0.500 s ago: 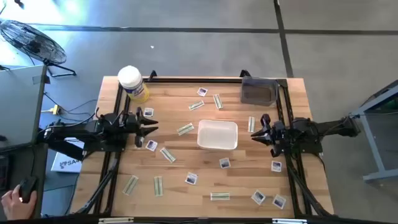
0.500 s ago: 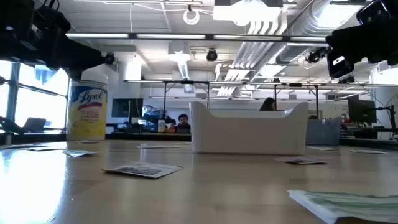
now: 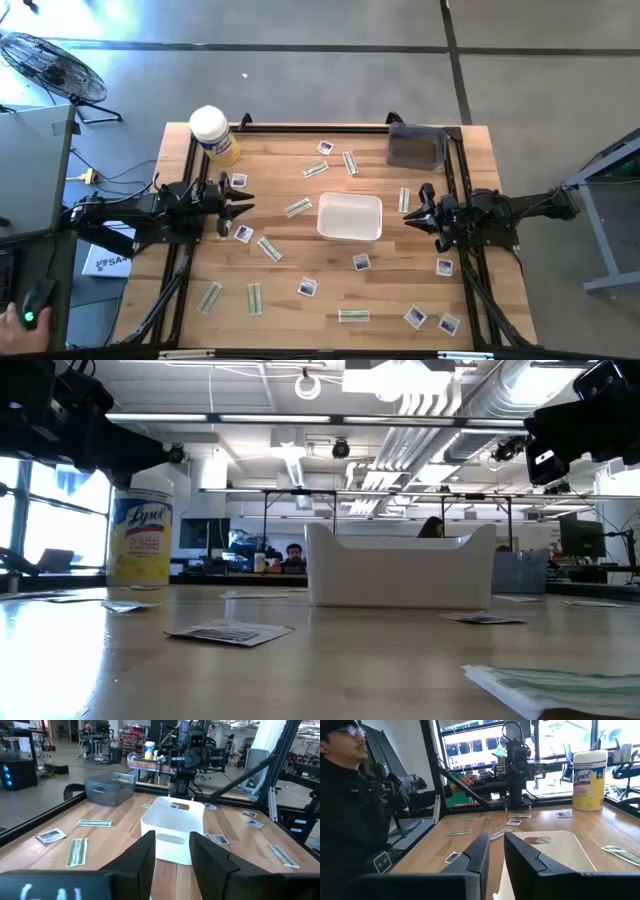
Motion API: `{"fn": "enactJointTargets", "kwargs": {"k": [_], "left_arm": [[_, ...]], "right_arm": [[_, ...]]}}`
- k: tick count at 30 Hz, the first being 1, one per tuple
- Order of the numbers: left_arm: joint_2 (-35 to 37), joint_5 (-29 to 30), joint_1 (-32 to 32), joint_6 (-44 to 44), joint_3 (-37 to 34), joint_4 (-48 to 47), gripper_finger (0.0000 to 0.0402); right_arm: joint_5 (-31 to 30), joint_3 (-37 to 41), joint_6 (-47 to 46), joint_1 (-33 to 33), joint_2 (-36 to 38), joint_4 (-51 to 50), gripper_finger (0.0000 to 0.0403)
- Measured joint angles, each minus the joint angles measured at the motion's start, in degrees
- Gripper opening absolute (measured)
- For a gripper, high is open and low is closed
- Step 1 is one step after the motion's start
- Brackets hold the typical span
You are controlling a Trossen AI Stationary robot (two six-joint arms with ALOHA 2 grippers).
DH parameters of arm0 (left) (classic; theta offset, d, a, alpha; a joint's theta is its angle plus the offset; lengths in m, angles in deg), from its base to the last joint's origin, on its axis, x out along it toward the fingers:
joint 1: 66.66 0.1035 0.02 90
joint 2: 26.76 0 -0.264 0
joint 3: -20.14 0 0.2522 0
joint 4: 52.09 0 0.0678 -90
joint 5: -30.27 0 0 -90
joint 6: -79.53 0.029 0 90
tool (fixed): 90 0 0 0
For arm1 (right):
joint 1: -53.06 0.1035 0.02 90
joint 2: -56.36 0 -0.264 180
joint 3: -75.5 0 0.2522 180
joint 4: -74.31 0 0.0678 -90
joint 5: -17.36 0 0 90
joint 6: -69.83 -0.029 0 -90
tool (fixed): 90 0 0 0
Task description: Pick & Place First Aid Supplies
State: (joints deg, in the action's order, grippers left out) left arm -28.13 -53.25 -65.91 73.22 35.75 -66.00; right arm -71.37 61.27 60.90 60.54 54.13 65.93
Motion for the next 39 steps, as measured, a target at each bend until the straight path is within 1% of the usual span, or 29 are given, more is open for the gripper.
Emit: {"fn": "enactJointTargets", "kwargs": {"k": [14, 16, 20, 39], "left_arm": [[0.0, -0.02, -0.02, 0.02, 0.0, 0.0, 0.0119], [0.0, 0.0, -0.02, 0.0, 0.0, 0.0, 0.0119], [0.0, -0.01, -0.02, 0.01, 0.0, 0.0, 0.0119], [0.0, 0.09, -0.02, 0.01, 0.0, 0.0, 0.0119]], "right_arm": [[0.04, -0.02, -0.02, -0.02, 0.01, -0.1, 0.0052], [1.1, -0.06, -1.69, -0.02, 0.05, -2.95, 0.0052], [2.11, -0.08, -5.04, -0.01, 0.01, -3.86, 0.0052], [1.94, -0.13, -4.37, 0.0, -0.03, -3.84, 0.0052]]}}
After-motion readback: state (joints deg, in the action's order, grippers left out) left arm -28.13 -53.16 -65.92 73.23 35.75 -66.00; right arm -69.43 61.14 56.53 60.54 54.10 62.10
